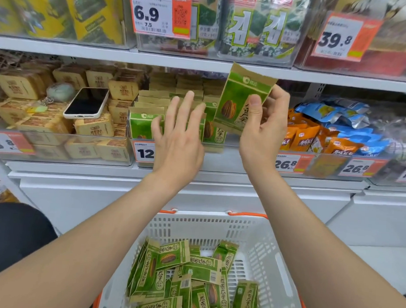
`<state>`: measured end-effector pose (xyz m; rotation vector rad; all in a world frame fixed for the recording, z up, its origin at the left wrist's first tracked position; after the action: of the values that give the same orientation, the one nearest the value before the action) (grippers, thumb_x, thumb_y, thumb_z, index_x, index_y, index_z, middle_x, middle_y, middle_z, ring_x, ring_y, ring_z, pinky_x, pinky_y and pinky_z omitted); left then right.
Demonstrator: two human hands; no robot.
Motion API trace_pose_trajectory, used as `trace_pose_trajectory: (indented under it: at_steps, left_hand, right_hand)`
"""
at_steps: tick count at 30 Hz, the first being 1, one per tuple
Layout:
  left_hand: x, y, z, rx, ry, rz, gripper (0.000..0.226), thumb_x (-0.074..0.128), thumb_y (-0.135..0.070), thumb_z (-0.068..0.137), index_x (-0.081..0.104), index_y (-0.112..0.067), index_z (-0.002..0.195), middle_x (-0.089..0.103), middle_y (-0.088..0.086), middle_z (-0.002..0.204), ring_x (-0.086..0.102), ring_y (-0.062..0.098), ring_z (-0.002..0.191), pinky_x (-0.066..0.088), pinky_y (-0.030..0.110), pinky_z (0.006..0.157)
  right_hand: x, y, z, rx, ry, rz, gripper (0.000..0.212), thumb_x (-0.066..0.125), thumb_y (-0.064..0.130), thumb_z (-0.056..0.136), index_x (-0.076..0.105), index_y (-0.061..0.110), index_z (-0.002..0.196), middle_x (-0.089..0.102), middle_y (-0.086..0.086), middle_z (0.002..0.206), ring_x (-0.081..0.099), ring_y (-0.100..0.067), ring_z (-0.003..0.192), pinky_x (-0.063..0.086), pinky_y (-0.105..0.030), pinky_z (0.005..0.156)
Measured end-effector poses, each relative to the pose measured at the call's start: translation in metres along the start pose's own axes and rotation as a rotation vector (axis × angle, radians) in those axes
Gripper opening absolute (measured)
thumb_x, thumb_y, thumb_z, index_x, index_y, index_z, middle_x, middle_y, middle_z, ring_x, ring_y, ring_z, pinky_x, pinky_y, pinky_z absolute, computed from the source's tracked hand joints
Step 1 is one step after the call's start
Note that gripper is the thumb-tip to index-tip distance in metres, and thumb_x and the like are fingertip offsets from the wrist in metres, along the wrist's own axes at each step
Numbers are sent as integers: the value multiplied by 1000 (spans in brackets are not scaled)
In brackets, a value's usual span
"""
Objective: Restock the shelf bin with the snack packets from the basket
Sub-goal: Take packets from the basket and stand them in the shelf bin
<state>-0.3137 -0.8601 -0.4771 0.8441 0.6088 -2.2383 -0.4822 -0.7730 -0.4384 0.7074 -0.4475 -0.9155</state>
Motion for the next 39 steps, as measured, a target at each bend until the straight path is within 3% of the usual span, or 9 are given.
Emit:
trace_pose_trajectory:
  at_steps: [4, 10, 17, 21, 25, 27, 30, 34, 39]
  left_hand:
    - [17, 15, 4, -38, 90, 51, 84, 61, -38, 95, 22, -17, 166, 10, 3, 177, 8, 29, 162, 17, 66, 120]
    - [26, 16, 5, -9, 103, 130, 79, 62, -42, 97, 27, -17, 163, 18, 4, 174, 12, 32, 162, 20, 68, 118]
    - [26, 19, 6, 8, 97, 145, 79, 68, -42, 96, 30, -17, 162, 24, 4, 172, 14, 31, 161, 22, 67, 115]
    - [22, 17, 4, 21, 67, 102, 81, 69, -39, 96, 29, -16, 163, 17, 5, 175, 12, 30, 162, 21, 67, 117]
    - [11, 16, -4, 60, -23, 78, 74, 75, -26, 93, 39, -13, 157, 24, 10, 172, 18, 31, 161, 21, 61, 120]
    - [1, 11, -9, 139, -129, 74, 56, 75, -18, 89, 54, -13, 141, 45, 14, 155, 38, 37, 147, 30, 54, 114]
    - [-10, -3, -21, 330, -243, 67, 13, 67, -13, 92, 63, -11, 104, 58, 12, 109, 51, 35, 99, 40, 44, 83]
    - [32, -3, -40, 454, 98, 42, 16, 65, -25, 93, 55, -13, 89, 58, 5, 75, 56, 34, 68, 36, 39, 59]
    - [101, 34, -85, 292, 732, 221, 24, 46, -39, 101, 63, -21, 98, 70, 2, 86, 67, 33, 80, 43, 35, 60]
  right_hand:
    - [20, -40, 9, 47, 139, -236, 18, 58, 28, 106, 58, 22, 122, 72, 12, 103, 69, -7, 93, 57, -46, 81]
    - [61, -91, 12, 315, 457, -621, 24, 59, 27, 105, 56, 12, 123, 68, -12, 114, 58, -36, 112, 37, -35, 77]
    - [78, -105, 4, 475, 601, -709, 71, 85, 30, 83, 40, 9, 134, 60, -14, 128, 62, -34, 115, 52, -39, 83]
    - [80, -110, 2, 482, 634, -769, 52, 83, 45, 79, 64, 16, 118, 68, -7, 112, 67, -30, 104, 53, -35, 77]
    - [67, -102, 4, 438, 616, -878, 50, 78, 61, 80, 67, 19, 105, 64, -2, 97, 66, -30, 95, 53, -36, 74]
    - [59, -90, 4, 383, 588, -953, 46, 75, 57, 86, 61, 15, 101, 55, -2, 90, 63, -33, 93, 48, -36, 71]
    - [53, -64, 2, 156, 463, -1004, 29, 65, 38, 94, 57, 11, 102, 61, -11, 102, 62, -38, 100, 45, -40, 73]
    - [55, -21, -27, -290, 329, -797, 14, 56, 20, 86, 57, 14, 98, 61, -6, 91, 55, -29, 84, 43, -42, 71]
    - [66, -40, -108, -304, 558, -698, 10, 59, 20, 83, 61, 15, 92, 61, -3, 61, 51, -31, 52, 27, -30, 50]
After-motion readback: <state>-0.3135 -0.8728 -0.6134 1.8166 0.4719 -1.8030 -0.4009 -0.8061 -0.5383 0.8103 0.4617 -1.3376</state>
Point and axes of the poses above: each hand's wrist, its own z-axis towards the middle knuckle, its own x-axis out of the palm, y = z × x, the point moved 10 cm from there along z, towards the middle knuckle
